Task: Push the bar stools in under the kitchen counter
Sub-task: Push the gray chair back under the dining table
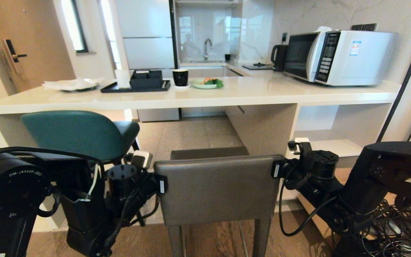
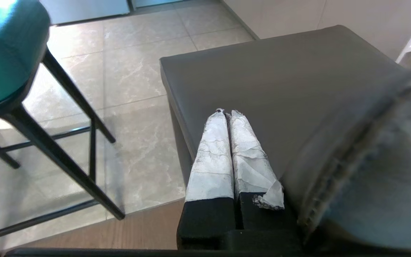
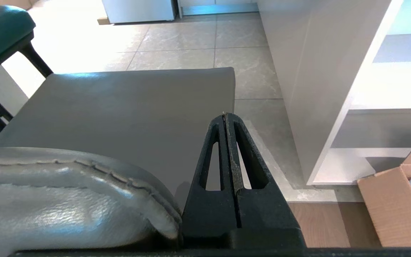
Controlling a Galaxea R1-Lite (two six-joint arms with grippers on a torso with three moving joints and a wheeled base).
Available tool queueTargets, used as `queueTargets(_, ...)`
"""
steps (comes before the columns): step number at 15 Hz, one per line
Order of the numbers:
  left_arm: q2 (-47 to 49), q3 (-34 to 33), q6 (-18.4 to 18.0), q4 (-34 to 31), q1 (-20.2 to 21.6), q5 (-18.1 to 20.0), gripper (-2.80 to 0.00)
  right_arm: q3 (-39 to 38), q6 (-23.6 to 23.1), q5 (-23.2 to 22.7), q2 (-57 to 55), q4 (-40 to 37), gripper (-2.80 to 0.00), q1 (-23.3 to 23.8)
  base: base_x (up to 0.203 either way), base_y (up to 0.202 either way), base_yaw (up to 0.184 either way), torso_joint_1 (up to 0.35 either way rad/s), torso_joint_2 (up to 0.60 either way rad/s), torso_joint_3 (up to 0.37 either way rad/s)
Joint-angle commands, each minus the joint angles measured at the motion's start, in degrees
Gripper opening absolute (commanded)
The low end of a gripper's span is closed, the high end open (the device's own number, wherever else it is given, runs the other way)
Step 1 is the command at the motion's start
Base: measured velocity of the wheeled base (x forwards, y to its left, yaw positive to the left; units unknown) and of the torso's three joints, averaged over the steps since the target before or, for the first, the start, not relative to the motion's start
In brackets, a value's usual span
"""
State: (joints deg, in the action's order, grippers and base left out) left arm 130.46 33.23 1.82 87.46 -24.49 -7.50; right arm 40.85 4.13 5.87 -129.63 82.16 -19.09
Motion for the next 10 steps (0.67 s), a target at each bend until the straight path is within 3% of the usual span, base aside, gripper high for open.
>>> queueTargets(1,0.2,0.3,0.0,0.2,-2.7,-0.1,-2.80,0.2,0.0,-0.1,-1.4,0.2,-2.80,0.2,0.000,0.000,0.000,0.000,0.00,0.000)
queueTargets(4,0.2,2.7,-0.4,0.2,-4.4,-0.3,-2.80,0.5,0.3,-0.6,-3.1,0.6,-2.80,1.1,0.000,0.000,0.000,0.000,0.00,0.000)
queueTargets(7,1.9,6.8,-3.7,0.2,-3.4,-0.1,-2.80,1.5,0.3,-0.7,-4.3,0.9,-2.80,1.7,0.000,0.000,0.000,0.000,0.00,0.000)
queueTargets(10,2.6,6.8,-3.7,0.2,-3.5,-0.2,-2.80,1.9,0.3,-1.9,-4.3,0.9,-2.80,2.6,0.000,0.000,0.000,0.000,0.00,0.000)
